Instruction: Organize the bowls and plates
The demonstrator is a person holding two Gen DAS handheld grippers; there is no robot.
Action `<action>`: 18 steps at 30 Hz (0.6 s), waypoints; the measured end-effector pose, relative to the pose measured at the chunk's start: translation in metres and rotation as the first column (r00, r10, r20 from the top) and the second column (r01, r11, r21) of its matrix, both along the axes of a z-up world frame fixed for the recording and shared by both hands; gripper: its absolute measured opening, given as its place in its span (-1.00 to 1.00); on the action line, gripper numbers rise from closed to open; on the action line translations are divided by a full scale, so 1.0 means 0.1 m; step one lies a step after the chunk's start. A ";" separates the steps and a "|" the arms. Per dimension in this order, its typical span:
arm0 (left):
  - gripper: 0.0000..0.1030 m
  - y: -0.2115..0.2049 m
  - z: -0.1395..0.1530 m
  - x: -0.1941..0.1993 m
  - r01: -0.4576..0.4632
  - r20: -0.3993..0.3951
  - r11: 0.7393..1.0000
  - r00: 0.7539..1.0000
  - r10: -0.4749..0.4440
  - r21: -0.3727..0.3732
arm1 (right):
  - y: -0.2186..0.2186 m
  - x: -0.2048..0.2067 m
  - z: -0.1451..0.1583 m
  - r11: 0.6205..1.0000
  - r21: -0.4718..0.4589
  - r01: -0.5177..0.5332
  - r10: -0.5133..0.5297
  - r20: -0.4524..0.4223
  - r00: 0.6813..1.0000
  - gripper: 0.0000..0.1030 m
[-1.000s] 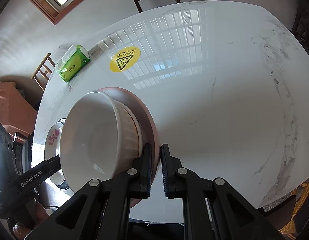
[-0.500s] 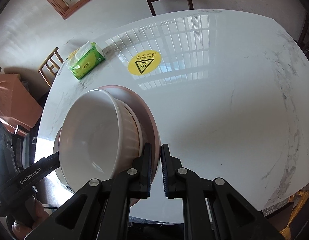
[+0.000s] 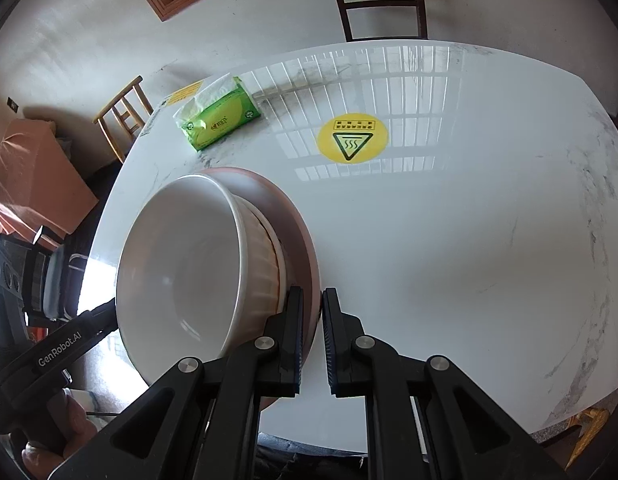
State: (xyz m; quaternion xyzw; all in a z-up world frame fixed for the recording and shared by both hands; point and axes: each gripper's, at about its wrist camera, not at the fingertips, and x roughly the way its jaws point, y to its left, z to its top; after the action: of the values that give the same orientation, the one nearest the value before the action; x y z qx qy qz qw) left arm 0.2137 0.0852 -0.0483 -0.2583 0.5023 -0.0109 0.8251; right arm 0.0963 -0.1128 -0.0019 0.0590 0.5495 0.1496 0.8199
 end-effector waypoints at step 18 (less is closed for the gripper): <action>-0.85 0.84 -0.14 -0.23 -0.125 -0.040 0.992 0.991 0.125 0.009 | 0.91 -0.05 -0.11 0.990 -0.013 -0.137 0.137 -0.041 0.990 -0.77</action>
State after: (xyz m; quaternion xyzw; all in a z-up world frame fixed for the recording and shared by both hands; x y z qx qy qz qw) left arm 0.1903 0.1693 -0.0623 -0.2867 0.5020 0.0479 0.8146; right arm 0.0916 -0.0219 -0.0127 0.0175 0.5695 0.2001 0.7971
